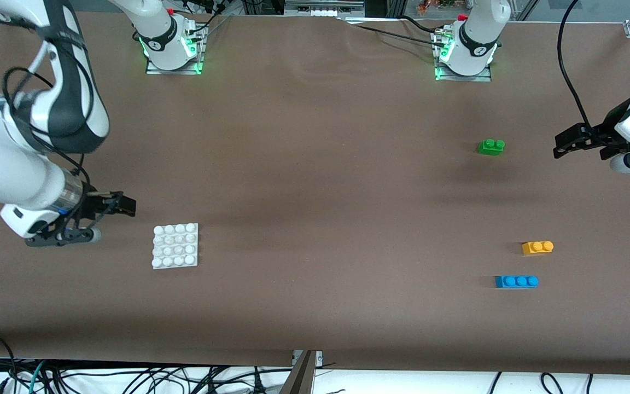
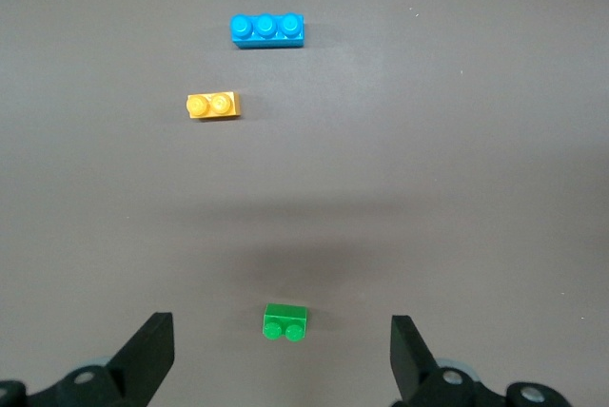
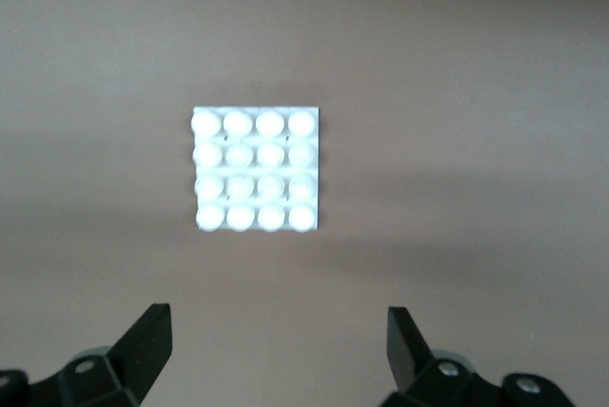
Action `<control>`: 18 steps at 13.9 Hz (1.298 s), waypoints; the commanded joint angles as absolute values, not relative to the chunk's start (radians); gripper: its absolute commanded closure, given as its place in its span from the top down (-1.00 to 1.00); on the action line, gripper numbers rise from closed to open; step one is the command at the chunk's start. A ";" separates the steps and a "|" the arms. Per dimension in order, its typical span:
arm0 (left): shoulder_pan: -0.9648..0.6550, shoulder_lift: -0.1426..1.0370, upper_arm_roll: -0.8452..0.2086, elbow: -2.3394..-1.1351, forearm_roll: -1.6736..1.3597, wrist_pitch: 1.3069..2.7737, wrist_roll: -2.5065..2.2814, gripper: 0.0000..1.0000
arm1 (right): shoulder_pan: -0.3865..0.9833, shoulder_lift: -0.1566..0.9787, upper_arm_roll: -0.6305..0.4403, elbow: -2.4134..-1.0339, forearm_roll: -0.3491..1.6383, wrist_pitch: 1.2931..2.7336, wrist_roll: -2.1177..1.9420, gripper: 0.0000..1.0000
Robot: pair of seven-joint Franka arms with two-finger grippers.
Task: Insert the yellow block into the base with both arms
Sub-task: 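Reach the right gripper down onto the white base plate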
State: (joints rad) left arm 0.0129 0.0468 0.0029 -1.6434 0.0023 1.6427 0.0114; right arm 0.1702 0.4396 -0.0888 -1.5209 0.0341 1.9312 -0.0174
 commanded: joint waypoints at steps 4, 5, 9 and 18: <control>0.017 0.055 0.000 -1.620 -0.009 1.631 0.009 1.00 | 0.138 0.584 -0.078 -1.519 0.043 2.113 -0.012 1.00; 0.017 0.055 0.000 -1.620 -0.009 1.631 0.009 1.00 | 0.132 0.595 -0.078 -1.547 0.057 2.161 -0.012 1.00; 0.015 0.055 0.000 -1.620 -0.009 1.631 0.009 1.00 | 0.135 0.604 -0.077 -1.661 0.104 2.332 -0.006 1.00; 0.015 0.055 0.000 -1.620 -0.009 1.631 0.009 1.00 | 0.152 0.684 -0.071 -1.660 0.149 2.430 0.018 1.00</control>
